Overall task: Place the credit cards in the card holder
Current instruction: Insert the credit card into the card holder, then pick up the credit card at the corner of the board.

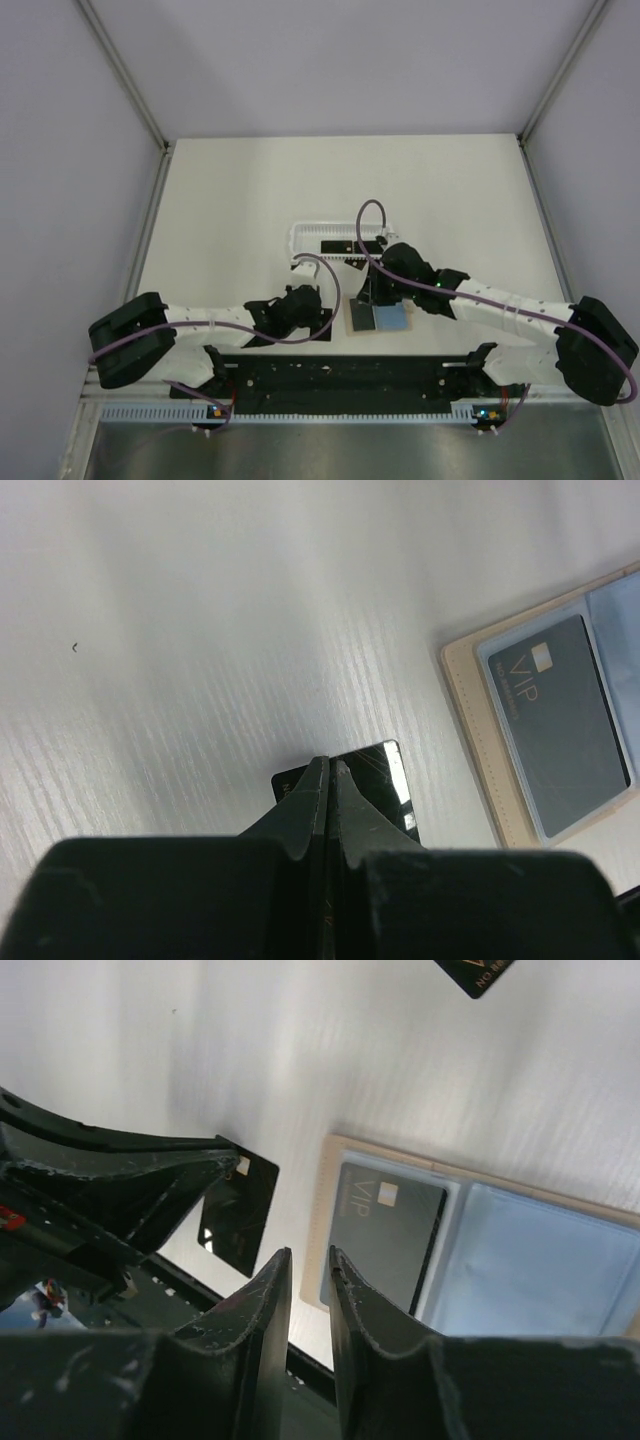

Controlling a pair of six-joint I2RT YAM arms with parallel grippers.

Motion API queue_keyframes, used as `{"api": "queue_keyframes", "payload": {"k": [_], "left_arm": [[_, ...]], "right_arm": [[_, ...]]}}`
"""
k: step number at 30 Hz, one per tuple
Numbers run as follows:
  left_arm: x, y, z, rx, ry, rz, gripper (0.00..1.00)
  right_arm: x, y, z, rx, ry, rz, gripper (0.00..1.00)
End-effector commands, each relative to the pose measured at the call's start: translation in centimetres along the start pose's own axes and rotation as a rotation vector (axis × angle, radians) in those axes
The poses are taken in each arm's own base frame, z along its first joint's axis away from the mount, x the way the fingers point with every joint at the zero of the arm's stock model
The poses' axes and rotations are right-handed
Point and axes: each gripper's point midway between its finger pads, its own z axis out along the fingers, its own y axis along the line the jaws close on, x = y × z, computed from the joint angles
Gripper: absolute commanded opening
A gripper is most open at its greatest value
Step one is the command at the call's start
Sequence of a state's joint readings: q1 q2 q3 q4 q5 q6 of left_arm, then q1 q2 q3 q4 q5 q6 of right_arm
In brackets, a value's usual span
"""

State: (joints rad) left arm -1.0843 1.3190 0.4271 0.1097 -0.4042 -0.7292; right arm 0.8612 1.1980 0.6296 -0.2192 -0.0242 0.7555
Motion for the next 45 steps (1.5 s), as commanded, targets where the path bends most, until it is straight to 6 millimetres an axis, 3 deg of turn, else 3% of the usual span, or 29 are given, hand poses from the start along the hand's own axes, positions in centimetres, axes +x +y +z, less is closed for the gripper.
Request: {"api": "queue_keyframes", "payload": {"k": [1,15,17,22,27,36,45], "left_arm": [[3.0,0.8,-0.7,0.014,0.089,-0.014,0.00],[5.1,1.0,-2.2,0.037,0.132,-0.054,0.00],[3.9,0.7,-2.5,0.038,0.095,-0.055,0.00],[-2.1,-0.7,-3.4,0.027,-0.071,-0.026,0.00],[-5.3,-1.3,-2.3,0.033,-0.123,-0.028,0.00],[-3.8,-1.2,0.8,0.010,-0.058,0.007,0.00],[-1.3,-1.1,1.0,0.030,0.031,0.012,0.00]], "right_arm": [[-1.4,2.6,0.3,-0.127,-0.053,0.019,0.22],[-0.3,2.8,1.3,-0.173,-0.024,0.041,0.22],[-0.2,2.7,1.2,-0.172,-0.027,0.044,0.22],[-0.2,2.4,1.0,-0.166,-0.039,0.053,0.22],[0.0,2.1,0.8,-0.160,-0.043,0.062,0.22],[0.4,1.1,0.4,-0.135,-0.052,0.072,0.22],[0.5,0.9,0.6,-0.127,-0.049,0.065,0.21]]}}
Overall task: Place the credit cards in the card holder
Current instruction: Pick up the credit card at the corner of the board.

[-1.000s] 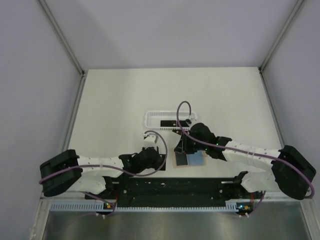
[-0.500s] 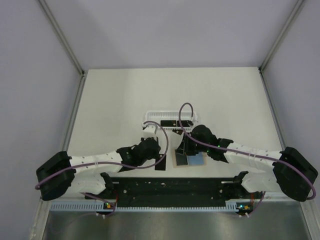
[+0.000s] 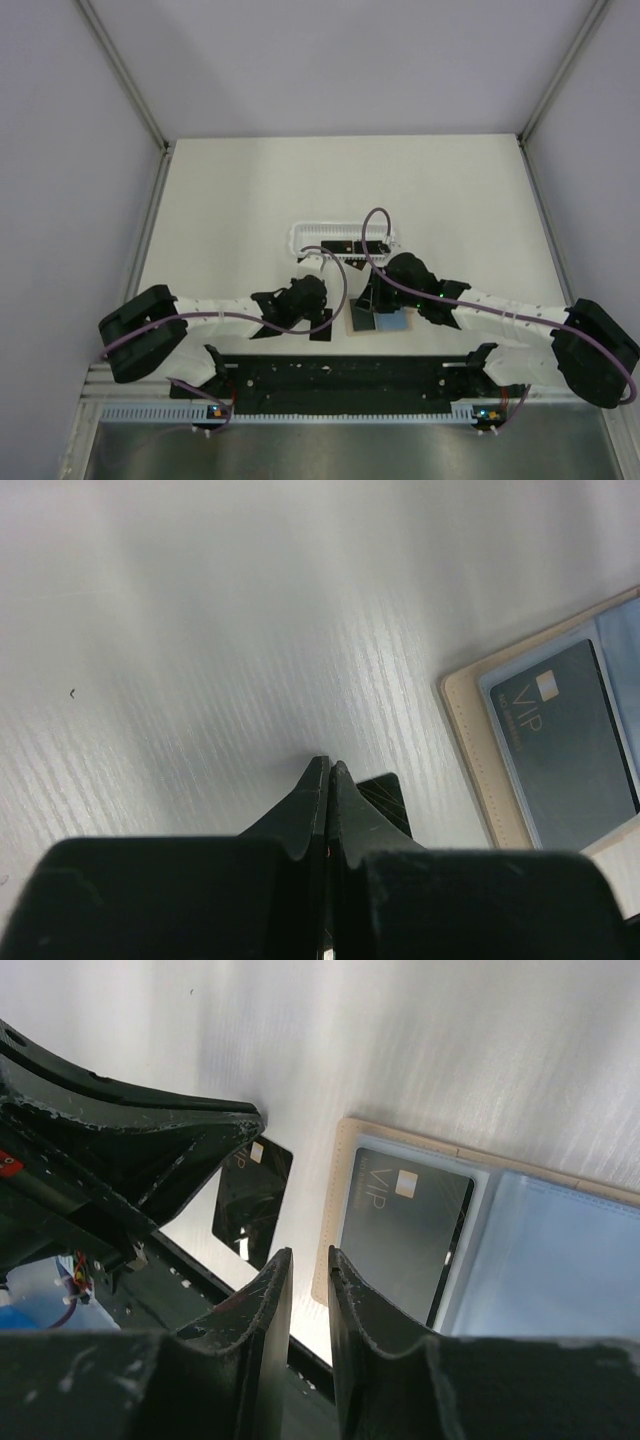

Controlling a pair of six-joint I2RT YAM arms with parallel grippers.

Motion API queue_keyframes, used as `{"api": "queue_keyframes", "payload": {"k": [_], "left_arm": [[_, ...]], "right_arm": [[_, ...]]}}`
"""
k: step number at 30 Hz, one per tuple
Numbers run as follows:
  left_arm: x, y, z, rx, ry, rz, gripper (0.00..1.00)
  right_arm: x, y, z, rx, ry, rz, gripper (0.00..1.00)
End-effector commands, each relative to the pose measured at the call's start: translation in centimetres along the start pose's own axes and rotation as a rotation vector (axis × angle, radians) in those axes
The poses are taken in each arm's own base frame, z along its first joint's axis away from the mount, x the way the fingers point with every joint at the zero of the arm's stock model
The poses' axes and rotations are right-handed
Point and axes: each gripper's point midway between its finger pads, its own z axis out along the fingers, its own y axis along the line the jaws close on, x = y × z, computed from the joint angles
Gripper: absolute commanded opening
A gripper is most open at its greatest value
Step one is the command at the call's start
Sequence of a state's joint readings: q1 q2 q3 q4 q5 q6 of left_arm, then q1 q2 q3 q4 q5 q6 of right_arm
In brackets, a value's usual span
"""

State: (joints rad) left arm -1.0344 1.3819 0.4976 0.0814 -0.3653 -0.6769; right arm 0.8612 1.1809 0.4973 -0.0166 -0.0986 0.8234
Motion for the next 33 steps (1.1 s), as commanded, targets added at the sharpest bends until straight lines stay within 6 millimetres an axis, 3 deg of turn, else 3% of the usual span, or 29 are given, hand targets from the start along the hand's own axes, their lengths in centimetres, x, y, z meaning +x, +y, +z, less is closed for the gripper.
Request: {"api": "queue_keyframes", "payload": {"k": [1,11,18,33], "left_arm": [[0.0,-1.0,-0.2,0.049,0.011,-0.014,0.00],[2.4,1.0,-1.8,0.029,0.057,-0.062,0.00],[3.4,0.7,-2.4,0.064,0.071,-0.080,0.00],[4.3,-0.1,-2.8,0.091,0.091,-0.078,0.00]], "right_arm": [[-1.0,0.4,-0.2,-0.013,-0.039,0.000,0.21],[-0.7,0.2,0.1,-0.005,-0.026,-0.002,0.20],[-0.4,0.3,0.3,-0.010,-0.007,-0.005,0.20],[5.3,4.5,-0.2,-0.220,0.148,0.095,0.33]]}}
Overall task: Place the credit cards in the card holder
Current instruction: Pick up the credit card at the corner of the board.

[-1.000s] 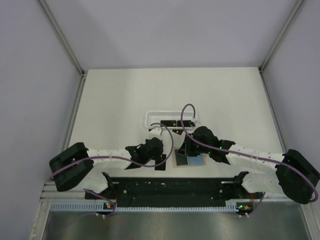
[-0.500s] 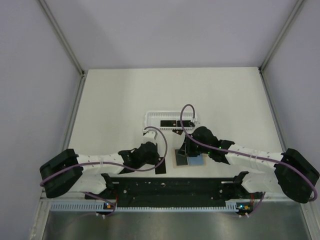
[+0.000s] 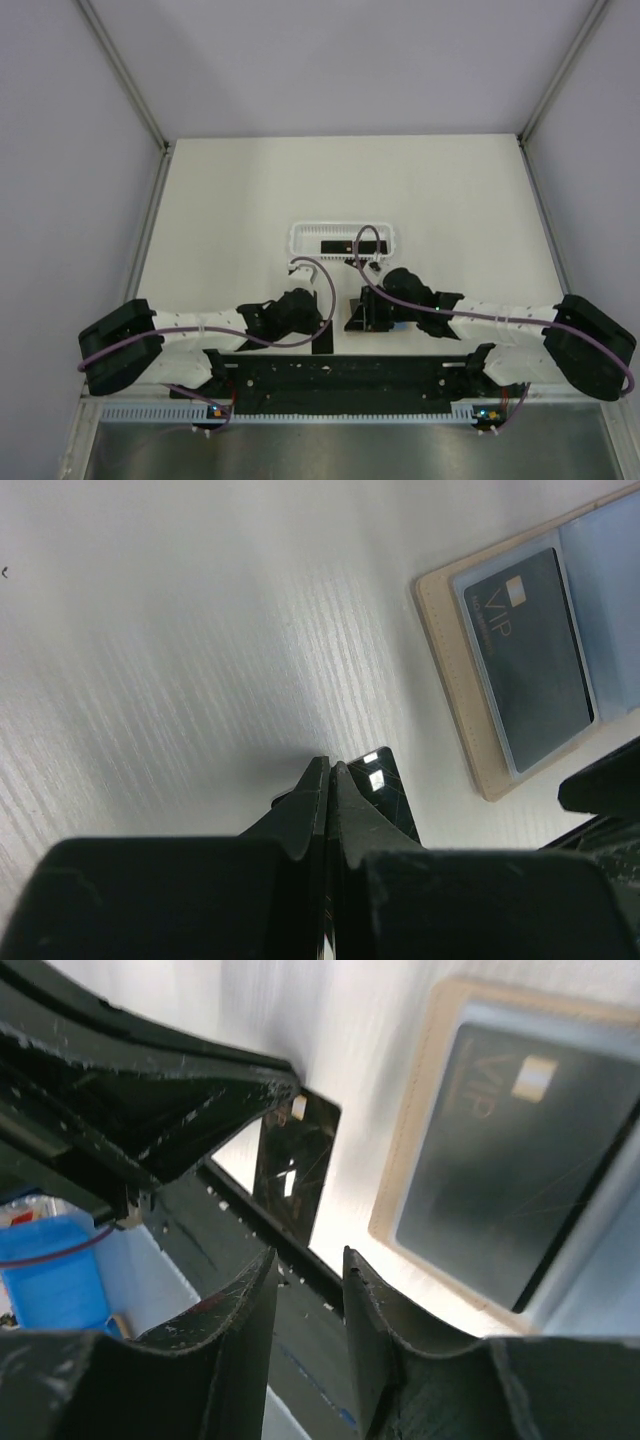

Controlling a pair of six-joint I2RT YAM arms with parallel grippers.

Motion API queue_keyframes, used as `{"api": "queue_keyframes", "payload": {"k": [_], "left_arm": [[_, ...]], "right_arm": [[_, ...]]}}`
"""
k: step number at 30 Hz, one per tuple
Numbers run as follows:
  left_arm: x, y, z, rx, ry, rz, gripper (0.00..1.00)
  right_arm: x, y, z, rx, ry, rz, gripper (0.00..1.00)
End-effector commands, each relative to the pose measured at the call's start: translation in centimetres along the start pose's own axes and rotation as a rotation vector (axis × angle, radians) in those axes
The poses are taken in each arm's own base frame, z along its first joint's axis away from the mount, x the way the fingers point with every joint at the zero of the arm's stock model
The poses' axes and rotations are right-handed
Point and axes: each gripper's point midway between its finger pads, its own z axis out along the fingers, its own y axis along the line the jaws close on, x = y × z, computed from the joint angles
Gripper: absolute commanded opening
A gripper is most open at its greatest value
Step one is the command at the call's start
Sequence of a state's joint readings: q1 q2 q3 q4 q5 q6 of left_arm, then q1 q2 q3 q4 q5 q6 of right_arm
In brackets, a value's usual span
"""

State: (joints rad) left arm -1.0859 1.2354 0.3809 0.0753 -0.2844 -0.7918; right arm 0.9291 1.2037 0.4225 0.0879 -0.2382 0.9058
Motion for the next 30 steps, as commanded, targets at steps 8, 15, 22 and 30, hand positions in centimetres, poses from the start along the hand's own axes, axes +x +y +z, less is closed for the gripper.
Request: {"api": "queue_keyframes", "payload": {"k": [8,15,22,30], "left_arm": [[1.7,0.8,-0.3,-0.015,0.047,0.013,0.00],[2.0,0.6,-0.6,-0.011,0.053,0.017,0.00],[2.2,0.9,-0.7,-0.026,0.052,0.014,0.00],[2.2,1.0,-0.8,-0.032,0.050,0.011,0.00]], "right_arm": [[3.0,2.6,0.4,-0.118,-0.004,0.166,0.42],[4.2,2.2,1.0,-0.097,0.015,0.210,0.42],[6.0,2.1,1.8,-0.071,0.072,0.234,0.41],[7.2,2.0,3.3,-0.063,0.109,0.258,0.40]]}}
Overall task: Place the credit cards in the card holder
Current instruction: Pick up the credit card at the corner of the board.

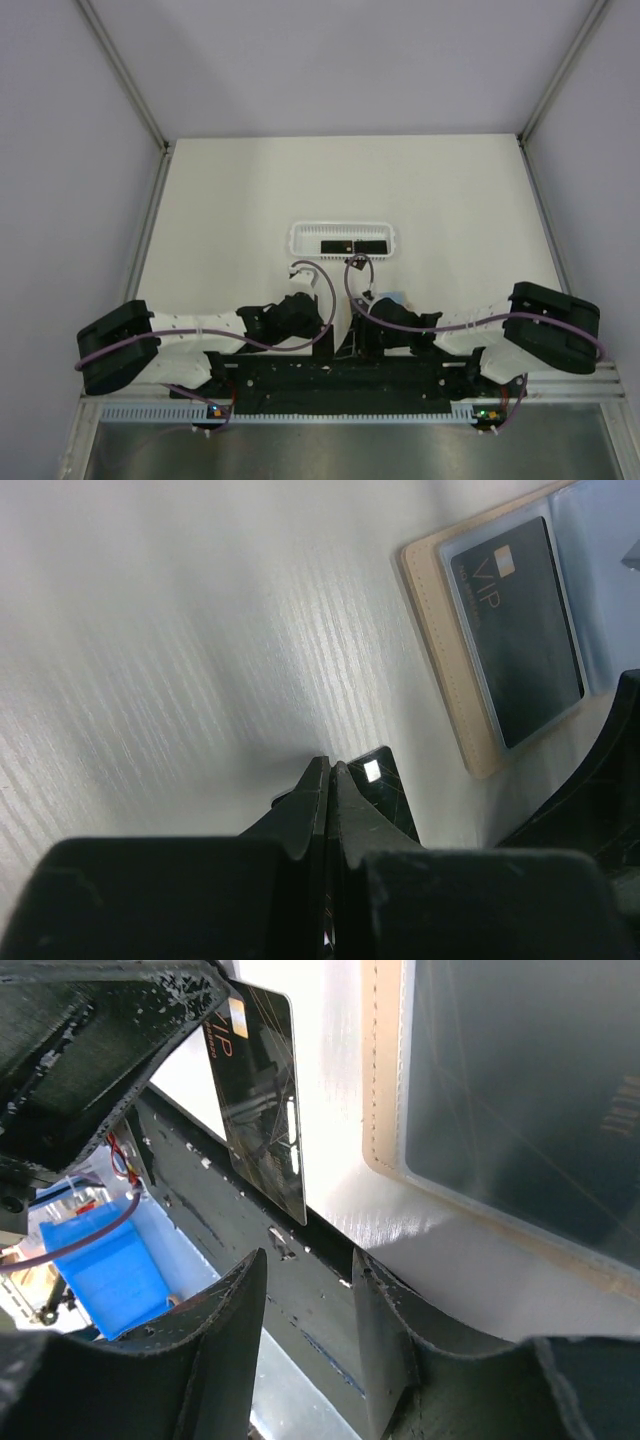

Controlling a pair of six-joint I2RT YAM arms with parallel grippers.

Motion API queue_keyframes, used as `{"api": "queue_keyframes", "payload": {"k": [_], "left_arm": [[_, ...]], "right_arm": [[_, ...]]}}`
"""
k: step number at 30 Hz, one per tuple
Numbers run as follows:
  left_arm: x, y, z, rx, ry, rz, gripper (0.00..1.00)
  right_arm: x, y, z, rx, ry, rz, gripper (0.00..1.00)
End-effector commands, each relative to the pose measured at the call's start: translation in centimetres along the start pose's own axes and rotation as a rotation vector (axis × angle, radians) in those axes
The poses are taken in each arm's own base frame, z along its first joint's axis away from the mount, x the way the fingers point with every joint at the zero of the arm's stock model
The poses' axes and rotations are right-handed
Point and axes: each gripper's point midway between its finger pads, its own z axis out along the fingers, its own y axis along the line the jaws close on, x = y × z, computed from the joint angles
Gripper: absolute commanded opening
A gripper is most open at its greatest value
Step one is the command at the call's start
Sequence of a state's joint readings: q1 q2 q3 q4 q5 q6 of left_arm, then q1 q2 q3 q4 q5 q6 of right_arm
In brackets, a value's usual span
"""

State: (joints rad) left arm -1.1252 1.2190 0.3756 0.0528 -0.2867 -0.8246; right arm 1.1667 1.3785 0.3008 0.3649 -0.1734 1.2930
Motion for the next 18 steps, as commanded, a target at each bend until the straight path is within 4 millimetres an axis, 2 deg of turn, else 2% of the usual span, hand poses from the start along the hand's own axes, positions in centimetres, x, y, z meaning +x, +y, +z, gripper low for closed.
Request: {"api": "queue_keyframes", "payload": {"k": [1,9,12,18], "left_arm": [[1.2,1.5,-0.3,-0.046,0.027,0.011,0.00],[1.5,1.9,-0.5,-0.067,0.043,0.014,0.00],[1.6,2.0,-0.6,-0.067,0.045,0.013,0.00],[1.2,1.9,-0.8,-0.065,0.031,0.008,0.00]], "right_arm": [[-0.2,1.5,0.9,-0.060,-0.012,0.019,0.40],[-0.4,1.4,2.7,-0.073,-0.011,0.056,0.40],[-0.5,0.9,3.3,-0.074,-0.021,0.081,0.36],[-1.0,0.9,3.3,-0.126,-0.061,0.116,0.02]]}}
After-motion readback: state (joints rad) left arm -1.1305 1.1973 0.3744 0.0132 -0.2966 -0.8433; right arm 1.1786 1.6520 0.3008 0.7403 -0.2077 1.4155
